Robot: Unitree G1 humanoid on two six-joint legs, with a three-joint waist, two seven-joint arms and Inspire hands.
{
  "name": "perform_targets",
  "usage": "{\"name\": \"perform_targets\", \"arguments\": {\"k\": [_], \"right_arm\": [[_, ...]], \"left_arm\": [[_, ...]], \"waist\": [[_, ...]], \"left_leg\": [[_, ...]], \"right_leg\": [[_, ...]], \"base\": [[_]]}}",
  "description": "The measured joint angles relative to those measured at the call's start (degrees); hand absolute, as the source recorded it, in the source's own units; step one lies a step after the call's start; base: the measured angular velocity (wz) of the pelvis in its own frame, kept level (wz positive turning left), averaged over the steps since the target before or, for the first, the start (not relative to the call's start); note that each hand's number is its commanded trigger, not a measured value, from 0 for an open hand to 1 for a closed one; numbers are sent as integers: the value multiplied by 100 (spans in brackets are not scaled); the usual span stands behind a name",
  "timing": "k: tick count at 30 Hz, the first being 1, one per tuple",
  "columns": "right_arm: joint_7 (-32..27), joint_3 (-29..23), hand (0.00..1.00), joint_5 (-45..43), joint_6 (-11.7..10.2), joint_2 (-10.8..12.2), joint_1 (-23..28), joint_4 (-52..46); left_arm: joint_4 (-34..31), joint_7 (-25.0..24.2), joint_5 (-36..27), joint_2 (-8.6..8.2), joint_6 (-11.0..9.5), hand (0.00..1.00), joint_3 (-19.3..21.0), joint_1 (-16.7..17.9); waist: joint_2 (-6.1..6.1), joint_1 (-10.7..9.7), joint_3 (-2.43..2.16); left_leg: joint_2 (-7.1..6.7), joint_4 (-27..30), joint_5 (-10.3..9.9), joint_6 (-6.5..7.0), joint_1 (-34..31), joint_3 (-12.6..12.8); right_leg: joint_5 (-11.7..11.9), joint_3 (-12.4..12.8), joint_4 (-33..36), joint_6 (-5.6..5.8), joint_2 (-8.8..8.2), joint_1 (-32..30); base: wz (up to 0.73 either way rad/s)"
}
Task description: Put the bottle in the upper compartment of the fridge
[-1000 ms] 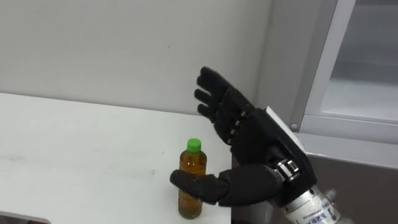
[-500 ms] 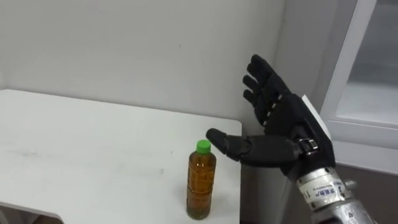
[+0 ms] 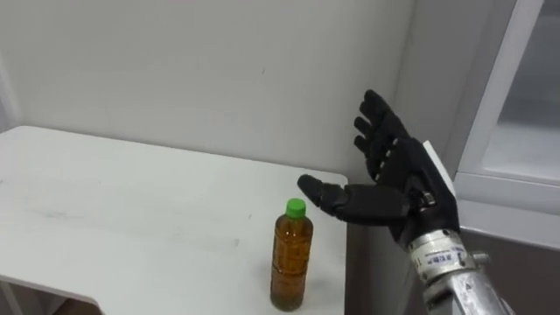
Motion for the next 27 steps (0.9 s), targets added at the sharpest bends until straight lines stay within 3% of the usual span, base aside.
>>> {"name": "perform_targets", "arguments": {"k": [6,14,27], "right_arm": [[-20,251,0,-363,2,-2,-125,643],[-42,398,0,-679,31,23,-298,964],[-36,404,0,-691,134,34,-452,939]], "left_arm": [[0,-10,91,-1,81,0,-41,-18],[-58,-90,277,2,267,0,-104,-45],[-262,-163,278,-16,340,0,-103,-66]], "waist": [[-9,56,0],[-5,297,10],[11,317,-3]], "left_leg": [[-31,-3,6,10,-31,-54],[-39,-4,7,12,-79,-82],[-50,0,8,14,-116,-155]], "right_leg": [[-14,-115,-2,19,-38,8],[-19,-144,-12,29,-47,-50],[-20,-242,-4,30,-58,-15]], "base": [[7],[1],[3]]}}
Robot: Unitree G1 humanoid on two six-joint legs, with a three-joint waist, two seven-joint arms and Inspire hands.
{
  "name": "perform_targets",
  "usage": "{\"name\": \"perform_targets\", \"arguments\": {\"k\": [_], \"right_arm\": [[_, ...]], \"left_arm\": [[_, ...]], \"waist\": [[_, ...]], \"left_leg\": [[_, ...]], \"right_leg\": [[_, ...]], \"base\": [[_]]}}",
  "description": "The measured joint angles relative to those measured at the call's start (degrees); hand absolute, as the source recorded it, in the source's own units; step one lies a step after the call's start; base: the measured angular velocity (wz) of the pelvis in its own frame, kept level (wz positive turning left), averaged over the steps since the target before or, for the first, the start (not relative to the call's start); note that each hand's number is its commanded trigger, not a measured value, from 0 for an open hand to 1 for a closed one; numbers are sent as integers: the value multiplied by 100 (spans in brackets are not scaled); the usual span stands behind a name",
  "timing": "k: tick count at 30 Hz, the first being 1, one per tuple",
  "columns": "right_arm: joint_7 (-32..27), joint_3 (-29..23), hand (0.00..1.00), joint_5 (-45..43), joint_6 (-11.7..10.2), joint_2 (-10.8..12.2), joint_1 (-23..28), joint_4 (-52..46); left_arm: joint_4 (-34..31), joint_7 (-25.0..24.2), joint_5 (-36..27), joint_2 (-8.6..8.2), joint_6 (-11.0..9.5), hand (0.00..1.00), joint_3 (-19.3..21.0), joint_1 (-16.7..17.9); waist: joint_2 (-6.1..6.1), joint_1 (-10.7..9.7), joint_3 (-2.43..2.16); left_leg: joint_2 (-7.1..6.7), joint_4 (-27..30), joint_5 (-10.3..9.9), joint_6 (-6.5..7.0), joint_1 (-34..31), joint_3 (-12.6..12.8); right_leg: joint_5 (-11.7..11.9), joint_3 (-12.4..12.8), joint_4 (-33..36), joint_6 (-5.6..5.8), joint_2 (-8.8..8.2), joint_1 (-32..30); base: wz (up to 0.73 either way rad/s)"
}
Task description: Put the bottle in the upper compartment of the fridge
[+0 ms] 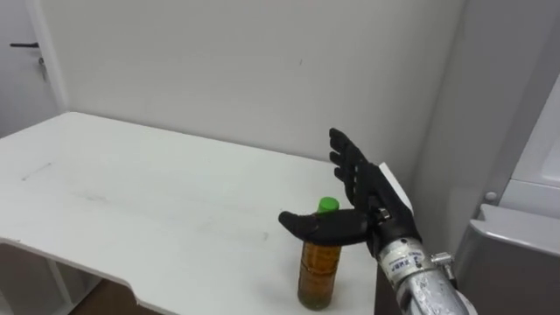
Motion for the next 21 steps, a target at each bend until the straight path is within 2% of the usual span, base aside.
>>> {"name": "perform_targets", "arguments": {"k": [1,10,21], "right_arm": [[-2,0,0,0,0,-1,0,0],[-53,243,0,-3,51,-8,19,340],[-54,224,0,-13,67,-9,80,759]], "left_arm": [[1,0,-3,-1,7,0,-2,2],[-77,-1,-15,-55,6,0,-6,134],[-69,-3,-65,-179,3,0,-42,163]], "waist": [[15,-2,10],[-11,-6,-5],[-11,-9,1]], "left_leg": [[-3,0,5,7,3,2],[-20,-1,16,26,15,-1],[-23,2,17,27,21,-1]], "right_leg": [[-1,-4,-1,1,-5,1],[-9,-29,6,16,-25,23],[-11,-30,13,20,-31,27]], "base": [[0],[0],[0]]}}
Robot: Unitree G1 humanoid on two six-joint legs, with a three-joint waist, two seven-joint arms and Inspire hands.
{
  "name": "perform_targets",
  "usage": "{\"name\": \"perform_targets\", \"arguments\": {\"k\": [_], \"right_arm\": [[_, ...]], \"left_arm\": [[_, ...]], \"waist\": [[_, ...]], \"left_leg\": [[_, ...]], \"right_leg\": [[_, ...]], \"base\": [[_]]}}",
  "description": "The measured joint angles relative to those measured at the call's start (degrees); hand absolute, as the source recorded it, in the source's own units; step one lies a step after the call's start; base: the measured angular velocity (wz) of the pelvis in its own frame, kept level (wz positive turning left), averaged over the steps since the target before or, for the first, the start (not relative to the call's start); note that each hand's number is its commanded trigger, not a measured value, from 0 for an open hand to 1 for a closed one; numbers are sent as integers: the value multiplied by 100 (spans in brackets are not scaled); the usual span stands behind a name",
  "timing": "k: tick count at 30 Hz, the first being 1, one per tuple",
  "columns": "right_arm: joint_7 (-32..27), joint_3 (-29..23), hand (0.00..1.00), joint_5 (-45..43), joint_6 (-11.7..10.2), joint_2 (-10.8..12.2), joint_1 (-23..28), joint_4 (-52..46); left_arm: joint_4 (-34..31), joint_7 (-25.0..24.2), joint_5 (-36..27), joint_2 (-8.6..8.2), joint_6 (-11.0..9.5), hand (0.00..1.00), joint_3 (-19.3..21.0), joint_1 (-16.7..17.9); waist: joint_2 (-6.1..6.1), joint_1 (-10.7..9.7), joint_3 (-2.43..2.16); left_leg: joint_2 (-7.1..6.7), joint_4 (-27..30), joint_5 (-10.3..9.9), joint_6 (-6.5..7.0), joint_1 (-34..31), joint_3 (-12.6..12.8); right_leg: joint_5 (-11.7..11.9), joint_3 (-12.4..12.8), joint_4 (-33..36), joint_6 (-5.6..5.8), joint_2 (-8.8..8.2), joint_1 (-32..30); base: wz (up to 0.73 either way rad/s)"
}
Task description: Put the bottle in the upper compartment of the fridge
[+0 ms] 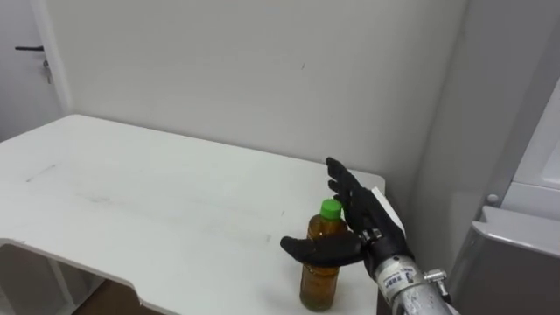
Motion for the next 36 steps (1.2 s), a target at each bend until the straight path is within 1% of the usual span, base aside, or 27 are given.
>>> {"name": "perform_targets", "arguments": {"k": [8,16,21,24,27,31,36], "right_arm": [[-6,-14,0,0,0,3,44,210],[-176,-14,0,4,-1,3,44,256],[-201,-15,0,7,-11,3,44,579],[-204,-18,0,92,-11,-1,44,662],[-200,-19,0,155,-11,-1,46,662],[-198,-189,0,467,-13,2,236,660],[-174,-254,0,773,-13,6,368,660]], "left_arm": [[-2,4,2,1,1,0,-107,60],[-2,11,1,1,0,0,-109,74],[-2,47,-67,2,-3,0,-110,69],[-1,101,-67,2,-4,0,-110,72],[-5,155,-67,3,-3,0,-79,68],[-43,163,-66,0,-6,0,-64,89],[-50,159,-65,0,-6,0,-75,141]], "waist": [[33,-17,22],[38,-23,24],[44,-45,27],[57,-95,33],[67,-168,26],[85,-246,-8],[122,-337,-17]], "left_leg": [[-7,4,0,0,-12,4],[-12,-4,0,0,-12,2],[-11,-2,0,0,-2,2],[-12,-1,0,0,-10,2],[-16,0,2,3,-15,6],[-43,7,15,24,-10,5],[-45,7,16,26,-10,-2]], "right_leg": [[-6,-3,-18,9,-2,-6],[-9,-15,-19,15,-5,4],[-9,-17,-12,15,-7,21],[-10,-29,-9,16,-10,18],[-13,-34,-18,19,-11,20],[-24,-98,-10,38,-39,65],[-24,-141,-3,40,-47,78]], "base": [[0],[0],[0],[1],[0],[9],[2]]}}
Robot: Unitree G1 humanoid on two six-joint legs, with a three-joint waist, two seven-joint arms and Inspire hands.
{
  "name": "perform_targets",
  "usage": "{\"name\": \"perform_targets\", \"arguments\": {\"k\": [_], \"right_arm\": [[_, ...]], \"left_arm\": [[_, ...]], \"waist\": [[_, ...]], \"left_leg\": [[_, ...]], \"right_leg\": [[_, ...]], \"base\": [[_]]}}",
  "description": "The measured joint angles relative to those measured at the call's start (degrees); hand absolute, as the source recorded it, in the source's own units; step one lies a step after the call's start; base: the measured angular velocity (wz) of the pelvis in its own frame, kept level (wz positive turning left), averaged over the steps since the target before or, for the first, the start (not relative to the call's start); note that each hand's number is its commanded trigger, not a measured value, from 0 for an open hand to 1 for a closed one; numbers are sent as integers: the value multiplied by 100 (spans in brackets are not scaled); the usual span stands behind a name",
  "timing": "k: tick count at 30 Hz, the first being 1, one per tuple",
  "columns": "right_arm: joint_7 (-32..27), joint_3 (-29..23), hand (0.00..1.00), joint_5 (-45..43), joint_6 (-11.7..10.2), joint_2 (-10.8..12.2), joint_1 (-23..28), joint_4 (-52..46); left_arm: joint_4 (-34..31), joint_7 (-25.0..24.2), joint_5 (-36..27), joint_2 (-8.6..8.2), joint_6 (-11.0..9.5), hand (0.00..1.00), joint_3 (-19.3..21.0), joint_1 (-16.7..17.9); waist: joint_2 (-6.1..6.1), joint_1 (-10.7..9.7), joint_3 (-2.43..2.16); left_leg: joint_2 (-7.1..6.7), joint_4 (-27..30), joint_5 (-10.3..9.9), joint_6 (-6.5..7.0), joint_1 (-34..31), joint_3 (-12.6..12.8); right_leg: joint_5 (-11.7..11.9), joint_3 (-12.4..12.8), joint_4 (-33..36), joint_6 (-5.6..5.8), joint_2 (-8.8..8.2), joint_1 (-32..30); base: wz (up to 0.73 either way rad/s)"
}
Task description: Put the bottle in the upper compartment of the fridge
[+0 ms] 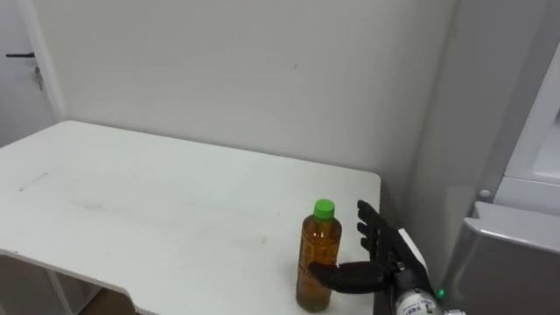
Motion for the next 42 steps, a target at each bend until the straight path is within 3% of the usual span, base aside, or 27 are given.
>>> {"name": "perform_targets", "arguments": {"k": [5,24,32,42], "right_arm": [[10,0,0,223,0,0,10,0],[251,19,0,213,0,1,79,2],[270,59,0,218,7,4,77,2],[295,239,0,200,12,2,77,102]], "left_arm": [[2,5,-1,-5,-1,0,-18,5],[47,2,-1,-7,5,0,-5,90],[47,4,-44,-5,44,0,-53,95],[47,6,-334,-4,61,0,-64,129]], "waist": [[62,-48,-6],[46,88,-10],[-25,244,22],[20,349,47]], "left_leg": [[1,4,4,7,-1,-2],[-18,36,10,16,-15,-8],[-28,89,10,17,-110,-86],[-29,133,18,29,-199,-98]], "right_leg": [[0,-21,11,0,-2,12],[-8,-5,3,12,-16,-19],[-16,-97,6,23,-29,-31],[-26,-172,8,35,-46,-50]], "base": [[3],[0],[6],[5]]}}
